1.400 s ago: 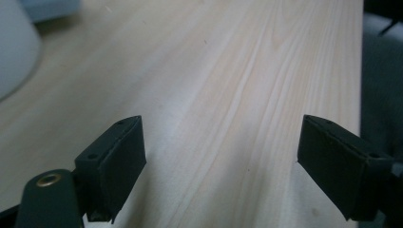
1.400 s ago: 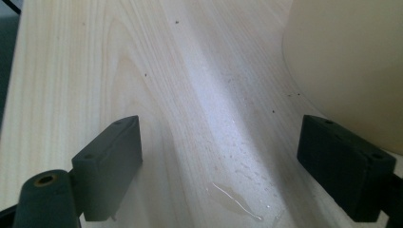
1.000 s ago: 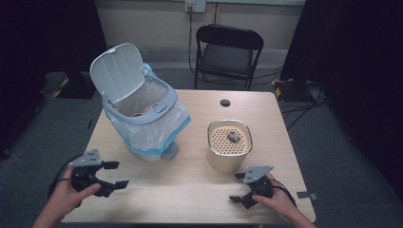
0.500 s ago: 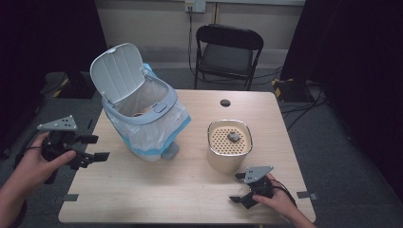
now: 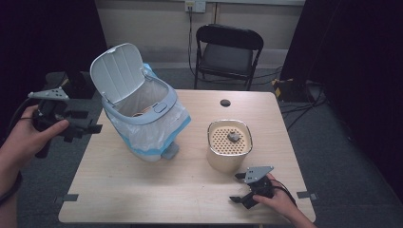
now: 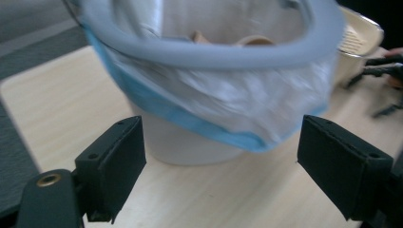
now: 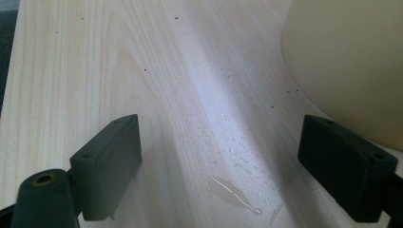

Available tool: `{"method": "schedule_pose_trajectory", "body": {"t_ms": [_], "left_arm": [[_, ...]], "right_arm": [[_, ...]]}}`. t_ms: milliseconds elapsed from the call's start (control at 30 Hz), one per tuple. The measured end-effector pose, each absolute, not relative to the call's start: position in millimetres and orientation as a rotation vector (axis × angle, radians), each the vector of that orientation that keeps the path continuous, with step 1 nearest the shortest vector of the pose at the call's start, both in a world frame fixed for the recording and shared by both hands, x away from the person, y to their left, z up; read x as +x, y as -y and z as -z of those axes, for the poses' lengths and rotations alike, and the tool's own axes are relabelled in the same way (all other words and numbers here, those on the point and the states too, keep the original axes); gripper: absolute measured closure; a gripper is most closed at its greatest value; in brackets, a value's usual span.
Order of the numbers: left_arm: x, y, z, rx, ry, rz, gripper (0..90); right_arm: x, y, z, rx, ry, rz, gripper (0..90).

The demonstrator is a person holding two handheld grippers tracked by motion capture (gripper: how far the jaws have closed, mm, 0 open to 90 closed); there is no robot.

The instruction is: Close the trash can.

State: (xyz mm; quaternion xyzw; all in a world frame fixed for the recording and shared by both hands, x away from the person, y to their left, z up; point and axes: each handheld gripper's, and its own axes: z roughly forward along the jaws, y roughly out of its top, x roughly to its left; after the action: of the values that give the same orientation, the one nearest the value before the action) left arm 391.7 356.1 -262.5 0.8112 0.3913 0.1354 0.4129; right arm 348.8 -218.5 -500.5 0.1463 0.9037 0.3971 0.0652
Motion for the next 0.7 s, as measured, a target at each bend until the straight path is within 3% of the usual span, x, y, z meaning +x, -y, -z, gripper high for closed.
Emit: {"method": "schedule_pose_trajectory", "body": {"t_ms": [200, 700], "left_arm": [[414.7, -358.4, 248.0, 2.008, -0.990, -0.388, 15.9], [444.8, -318.0, 224.0, 2.076, -0.914, -0.470, 14.8]], "right_arm": [[348.7, 218.7, 500.3, 0.446, -2.730, -1.194, 13.9], [348.9, 218.7, 500.4, 0.445, -2.732, -1.199, 13.9]]}}
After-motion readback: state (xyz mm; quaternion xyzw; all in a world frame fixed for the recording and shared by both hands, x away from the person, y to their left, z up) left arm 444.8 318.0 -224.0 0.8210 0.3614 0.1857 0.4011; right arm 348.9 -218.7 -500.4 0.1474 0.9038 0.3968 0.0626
